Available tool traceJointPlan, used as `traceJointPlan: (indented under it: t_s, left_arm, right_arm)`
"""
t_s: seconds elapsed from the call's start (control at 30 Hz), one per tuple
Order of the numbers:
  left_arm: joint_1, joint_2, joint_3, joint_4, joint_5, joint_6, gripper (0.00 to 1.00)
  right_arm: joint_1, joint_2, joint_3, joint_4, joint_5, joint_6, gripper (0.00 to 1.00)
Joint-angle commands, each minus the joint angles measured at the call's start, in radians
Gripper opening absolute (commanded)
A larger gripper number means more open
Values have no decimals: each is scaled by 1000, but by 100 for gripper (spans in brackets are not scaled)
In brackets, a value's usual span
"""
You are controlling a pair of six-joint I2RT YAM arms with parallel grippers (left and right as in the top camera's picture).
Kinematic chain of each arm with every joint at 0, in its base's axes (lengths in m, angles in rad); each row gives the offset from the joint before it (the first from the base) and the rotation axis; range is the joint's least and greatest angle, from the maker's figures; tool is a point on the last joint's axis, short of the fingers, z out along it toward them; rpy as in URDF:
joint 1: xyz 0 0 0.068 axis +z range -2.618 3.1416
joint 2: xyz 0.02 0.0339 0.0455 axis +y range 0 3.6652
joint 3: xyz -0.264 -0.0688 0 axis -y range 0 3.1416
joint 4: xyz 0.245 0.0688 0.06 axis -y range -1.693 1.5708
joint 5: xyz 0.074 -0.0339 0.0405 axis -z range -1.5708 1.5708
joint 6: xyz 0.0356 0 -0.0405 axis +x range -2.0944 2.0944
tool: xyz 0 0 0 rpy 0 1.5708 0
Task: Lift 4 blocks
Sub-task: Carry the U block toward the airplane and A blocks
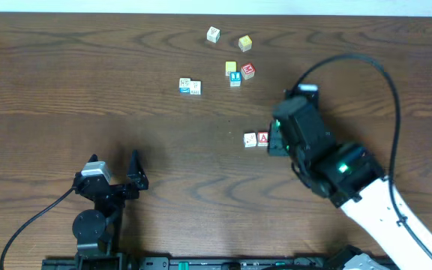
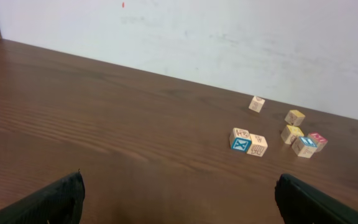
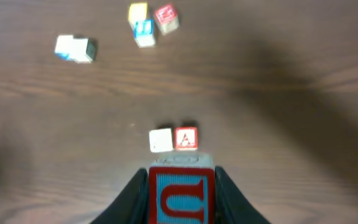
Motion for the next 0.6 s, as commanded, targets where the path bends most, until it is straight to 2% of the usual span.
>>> traceJointPlan:
  t_s: [0.0,0.1,0.23,0.43,0.57]
  left_arm:
    - [-2,-2,-23,-23,6,6,98]
    - [-2,-2,-23,-23,6,6,98]
    - [-2,-2,-23,-23,6,6,98]
    - [-2,-2,-23,-23,6,6,98]
    - [-2,-2,-23,-23,6,6,98]
  right_arm:
    - [-3,24,-138,125,-93,-16,10]
    - [-3,90,-201,285,-163,-16,11]
    - [-3,227,-198,407,-239,-1,11]
    - [-3,383,-190,468,-276,12,8]
    - [-3,401,-190,468,-275,17,8]
